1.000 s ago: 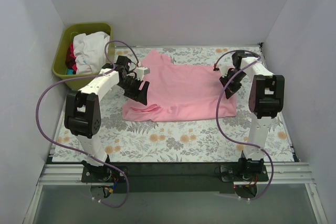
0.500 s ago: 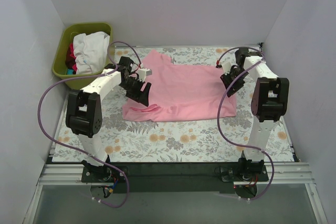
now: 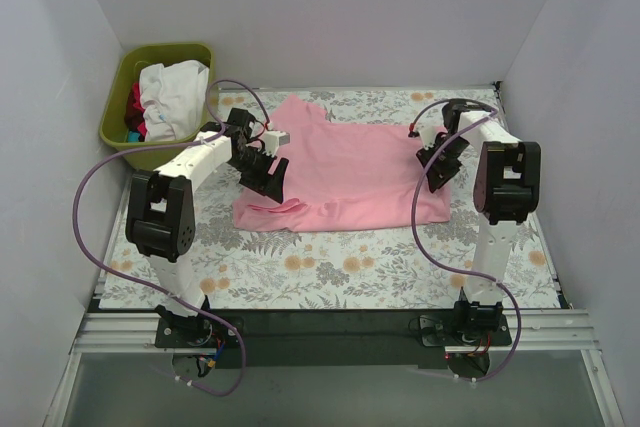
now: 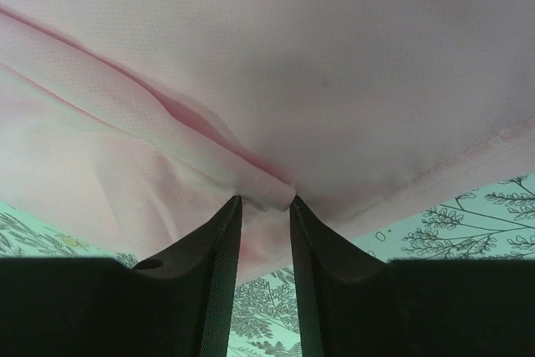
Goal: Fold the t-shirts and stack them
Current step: Flatten the tshirt out
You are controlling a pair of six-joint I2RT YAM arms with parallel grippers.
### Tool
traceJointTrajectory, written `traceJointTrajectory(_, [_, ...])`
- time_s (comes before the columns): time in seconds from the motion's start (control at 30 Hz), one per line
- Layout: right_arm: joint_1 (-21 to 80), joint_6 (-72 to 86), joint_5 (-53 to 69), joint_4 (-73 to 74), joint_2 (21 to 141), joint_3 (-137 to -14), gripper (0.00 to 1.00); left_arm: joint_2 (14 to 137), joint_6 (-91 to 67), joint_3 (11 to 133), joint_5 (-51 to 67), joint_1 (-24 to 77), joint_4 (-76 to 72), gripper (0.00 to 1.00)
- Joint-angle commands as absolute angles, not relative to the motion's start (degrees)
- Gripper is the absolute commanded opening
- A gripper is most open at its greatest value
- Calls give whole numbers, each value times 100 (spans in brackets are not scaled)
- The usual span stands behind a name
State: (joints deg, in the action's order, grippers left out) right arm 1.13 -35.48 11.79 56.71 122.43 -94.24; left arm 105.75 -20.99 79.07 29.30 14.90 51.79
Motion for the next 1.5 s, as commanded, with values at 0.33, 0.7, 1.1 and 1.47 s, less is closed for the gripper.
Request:
traceJointTrajectory(0.33, [88, -3507, 1415, 5660, 11946, -9422, 1, 10503, -2074, 7893, 2909, 1529, 5054, 67])
traceJointTrajectory(0.7, [62, -3788, 1406, 5915, 10890, -9009, 1, 10503, -1960, 7919, 2883, 1573, 5071, 66])
traceJointTrajectory(1.1, [53, -4086, 1371, 6082, 9810, -7946, 1, 10784, -1916, 8086, 2892, 1881, 4931, 67])
traceJointTrajectory(1.47, [62, -4438, 1274, 6109, 9150, -7014, 1, 10899, -1916, 8060, 2900, 2197, 4702, 50])
